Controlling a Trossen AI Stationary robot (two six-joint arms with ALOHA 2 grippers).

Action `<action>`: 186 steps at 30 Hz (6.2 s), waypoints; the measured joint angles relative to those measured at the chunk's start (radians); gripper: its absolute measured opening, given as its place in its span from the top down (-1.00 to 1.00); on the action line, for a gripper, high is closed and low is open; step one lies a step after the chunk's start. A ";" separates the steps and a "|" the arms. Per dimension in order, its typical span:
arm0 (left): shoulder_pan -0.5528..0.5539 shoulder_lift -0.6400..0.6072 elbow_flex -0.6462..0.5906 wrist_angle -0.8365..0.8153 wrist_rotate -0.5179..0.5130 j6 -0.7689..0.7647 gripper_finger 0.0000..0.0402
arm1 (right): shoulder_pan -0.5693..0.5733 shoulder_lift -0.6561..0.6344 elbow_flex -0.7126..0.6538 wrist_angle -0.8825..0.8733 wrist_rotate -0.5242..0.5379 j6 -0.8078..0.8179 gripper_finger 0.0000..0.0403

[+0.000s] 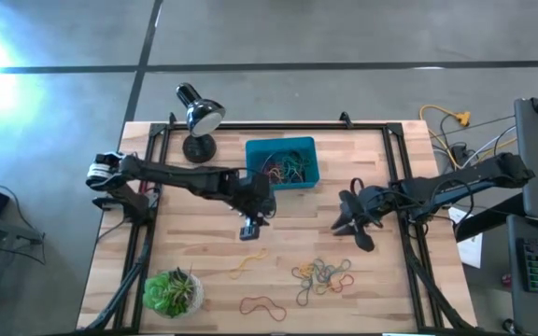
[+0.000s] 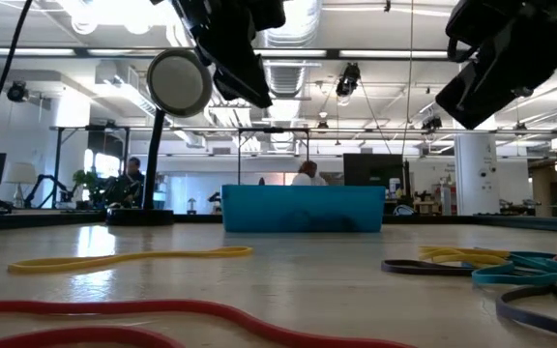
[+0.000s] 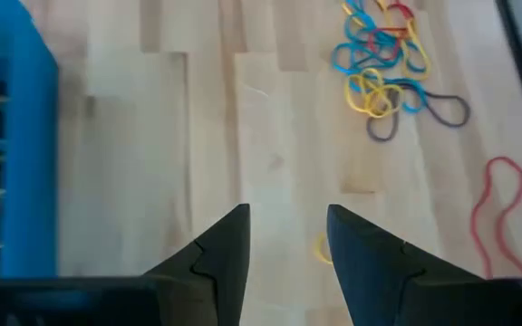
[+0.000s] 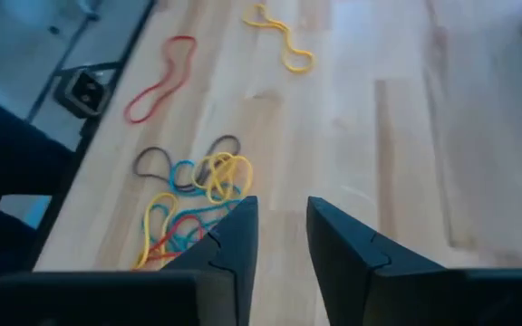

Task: Pick and place rubber bands into bin
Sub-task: Put the yellow rubber band into the blue bin

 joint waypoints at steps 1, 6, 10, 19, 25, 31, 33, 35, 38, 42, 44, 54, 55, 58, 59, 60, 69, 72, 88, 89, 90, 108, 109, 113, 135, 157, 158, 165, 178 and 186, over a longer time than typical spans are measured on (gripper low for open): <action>-0.009 0.000 0.000 0.000 0.000 -0.019 0.34 | 0.002 0.000 -0.022 0.041 -0.014 -0.013 0.55; -0.055 0.000 0.000 0.009 -0.064 -0.087 0.34 | 0.010 0.022 -0.108 0.207 -0.045 -0.056 0.48; -0.088 0.000 0.000 0.050 -0.123 -0.123 0.34 | 0.010 0.073 -0.134 0.299 -0.085 -0.084 0.50; -0.127 -0.001 0.000 0.123 -0.159 -0.163 0.34 | 0.017 0.273 -0.115 0.486 -0.138 -0.130 0.58; -0.150 -0.038 -0.005 0.142 -0.199 -0.163 0.34 | 0.034 0.432 -0.075 0.564 -0.169 -0.130 0.57; -0.160 -0.160 -0.084 0.217 -0.291 -0.161 0.34 | 0.061 0.575 0.004 0.567 -0.231 -0.158 0.59; -0.160 -0.219 -0.138 0.257 -0.314 -0.174 0.34 | 0.063 0.616 0.031 0.567 -0.251 -0.171 0.61; -0.160 -0.276 -0.195 0.288 -0.337 -0.199 0.34 | 0.063 0.648 0.052 0.566 -0.266 -0.178 0.62; -0.164 -0.358 -0.277 0.333 -0.360 -0.241 0.34 | 0.061 0.682 0.081 0.568 -0.269 -0.179 0.64; -0.174 -0.443 -0.358 0.380 -0.383 -0.272 0.34 | 0.060 0.712 0.100 0.568 -0.266 -0.179 0.66; -0.179 -0.473 -0.390 0.413 -0.386 -0.274 0.34 | 0.060 0.724 0.101 0.565 -0.260 -0.178 0.66; -0.195 -0.568 -0.453 0.417 -0.386 -0.265 0.34 | 0.060 0.827 0.142 0.562 -0.150 -0.158 0.66; -0.196 -0.569 -0.453 0.424 -0.386 -0.264 0.34 | 0.060 0.835 0.145 0.561 -0.146 -0.147 0.66; -0.200 -0.583 -0.454 0.409 -0.385 -0.259 0.34 | 0.060 0.861 0.154 0.568 -0.141 -0.134 0.66; -0.201 -0.584 -0.453 0.419 -0.385 -0.258 0.34 | 0.060 0.864 0.155 0.570 -0.142 -0.130 0.66; -0.201 -0.585 -0.453 0.417 -0.385 -0.257 0.34 | 0.060 0.869 0.155 0.571 -0.141 -0.128 0.66; -0.205 -0.587 -0.453 0.409 -0.382 -0.238 0.34 | 0.061 0.872 0.153 0.555 -0.132 -0.122 0.66; -0.204 -0.587 -0.453 0.410 -0.381 -0.223 0.34 | 0.065 0.877 0.153 0.543 -0.122 -0.108 0.69; -0.204 -0.612 -0.450 0.410 -0.381 -0.163 0.34 | 0.093 0.846 0.157 0.516 -0.023 0.004 0.96; -0.204 -0.615 -0.450 0.410 -0.381 -0.160 0.34 | 0.093 0.837 0.160 0.507 -0.022 0.006 0.96; -0.204 -0.617 -0.450 0.413 -0.381 -0.158 0.34 | 0.093 0.829 0.162 0.499 -0.020 0.007 0.96; -0.204 -0.630 -0.449 0.419 -0.390 -0.073 0.34 | 0.091 0.574 0.293 0.337 0.078 0.025 0.96; -0.204 -0.629 -0.449 0.421 -0.399 -0.073 0.34 | 0.089 0.554 0.306 0.332 0.099 0.013 0.96; -0.203 -0.628 -0.450 0.424 -0.418 -0.052 0.34 | 0.073 0.492 0.352 0.254 0.200 -0.064 0.96; -0.202 -0.618 -0.450 0.533 -0.463 -0.030 0.34 | -0.328 0.444 0.573 0.081 0.364 -0.391 0.96; -0.201 -0.501 -0.450 0.655 -0.490 -0.033 0.34 | -0.495 0.726 0.566 0.120 0.250 -0.329 0.96; -0.201 -0.501 -0.450 0.655 -0.490 -0.033 0.34 | -0.499 0.737 0.567 0.119 0.248 -0.320 0.96; -0.201 -0.502 -0.450 0.655 -0.490 -0.033 0.34 | -0.529 0.778 0.569 0.113 0.233 -0.241 0.93; -0.201 -0.503 -0.450 0.611 -0.468 -0.031 0.34 | -0.537 0.752 0.575 0.101 0.043 -0.282 0.42; -0.202 -0.501 -0.450 0.401 -0.311 -0.033 0.34 | -0.508 0.645 0.574 -0.055 -0.233 -0.343 0.35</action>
